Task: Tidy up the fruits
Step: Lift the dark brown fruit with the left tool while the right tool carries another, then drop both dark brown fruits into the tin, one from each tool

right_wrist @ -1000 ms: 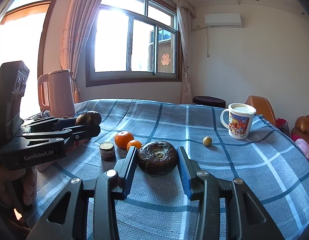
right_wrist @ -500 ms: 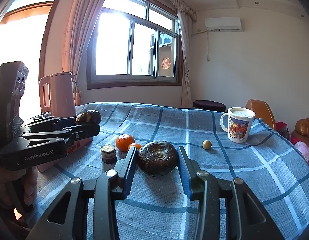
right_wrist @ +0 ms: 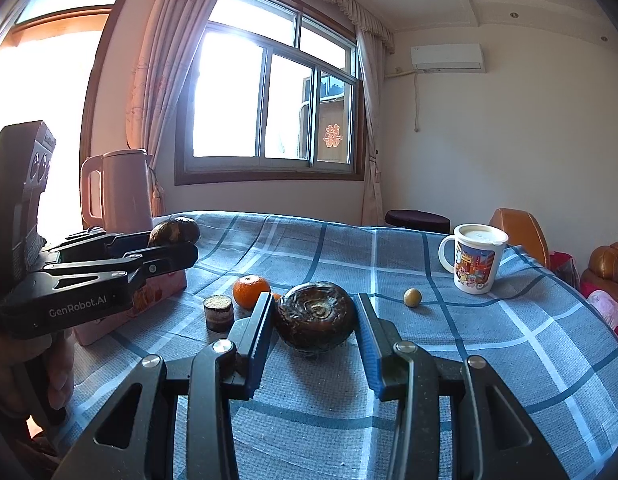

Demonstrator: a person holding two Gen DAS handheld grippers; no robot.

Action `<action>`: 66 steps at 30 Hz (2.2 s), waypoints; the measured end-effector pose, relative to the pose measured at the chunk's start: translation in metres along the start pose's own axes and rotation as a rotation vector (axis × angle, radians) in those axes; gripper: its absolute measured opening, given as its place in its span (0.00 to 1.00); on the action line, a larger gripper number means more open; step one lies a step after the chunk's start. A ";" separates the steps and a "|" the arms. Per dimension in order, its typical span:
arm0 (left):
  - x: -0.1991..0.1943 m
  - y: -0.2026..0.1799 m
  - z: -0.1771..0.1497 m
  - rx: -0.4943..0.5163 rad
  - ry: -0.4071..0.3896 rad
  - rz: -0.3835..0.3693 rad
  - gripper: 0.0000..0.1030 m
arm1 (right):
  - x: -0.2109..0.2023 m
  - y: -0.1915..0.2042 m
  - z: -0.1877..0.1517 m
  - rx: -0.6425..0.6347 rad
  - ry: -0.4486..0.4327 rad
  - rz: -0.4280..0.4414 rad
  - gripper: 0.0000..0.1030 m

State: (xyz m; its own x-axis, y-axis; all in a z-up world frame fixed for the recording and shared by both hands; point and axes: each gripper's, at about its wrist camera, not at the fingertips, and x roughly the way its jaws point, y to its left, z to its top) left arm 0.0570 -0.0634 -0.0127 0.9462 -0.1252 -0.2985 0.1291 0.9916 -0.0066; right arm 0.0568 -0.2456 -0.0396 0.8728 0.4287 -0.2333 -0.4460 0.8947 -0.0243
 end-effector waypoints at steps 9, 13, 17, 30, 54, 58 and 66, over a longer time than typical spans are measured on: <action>-0.006 0.000 0.000 0.008 -0.024 0.025 0.42 | -0.002 0.004 0.000 -0.020 -0.016 -0.010 0.41; -0.008 0.002 0.000 0.009 -0.029 0.035 0.42 | -0.002 0.005 0.000 -0.019 -0.015 -0.008 0.41; -0.010 0.004 0.000 0.012 -0.032 0.044 0.42 | -0.002 0.008 0.002 -0.025 -0.015 0.001 0.41; -0.021 0.022 -0.002 0.001 -0.035 0.087 0.42 | 0.003 0.029 0.014 -0.062 -0.015 0.057 0.41; -0.035 0.068 -0.007 -0.041 0.002 0.211 0.42 | 0.031 0.080 0.039 -0.171 -0.002 0.173 0.41; -0.036 0.076 -0.009 -0.048 0.017 0.231 0.42 | 0.038 0.089 0.048 -0.197 -0.002 0.192 0.41; -0.038 0.095 -0.012 -0.066 0.043 0.261 0.42 | 0.047 0.114 0.063 -0.249 -0.002 0.235 0.41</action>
State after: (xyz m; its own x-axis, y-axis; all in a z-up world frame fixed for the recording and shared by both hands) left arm 0.0293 0.0357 -0.0134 0.9312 0.1352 -0.3384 -0.1386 0.9902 0.0141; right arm 0.0598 -0.1155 0.0083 0.7409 0.6196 -0.2592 -0.6692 0.7137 -0.2067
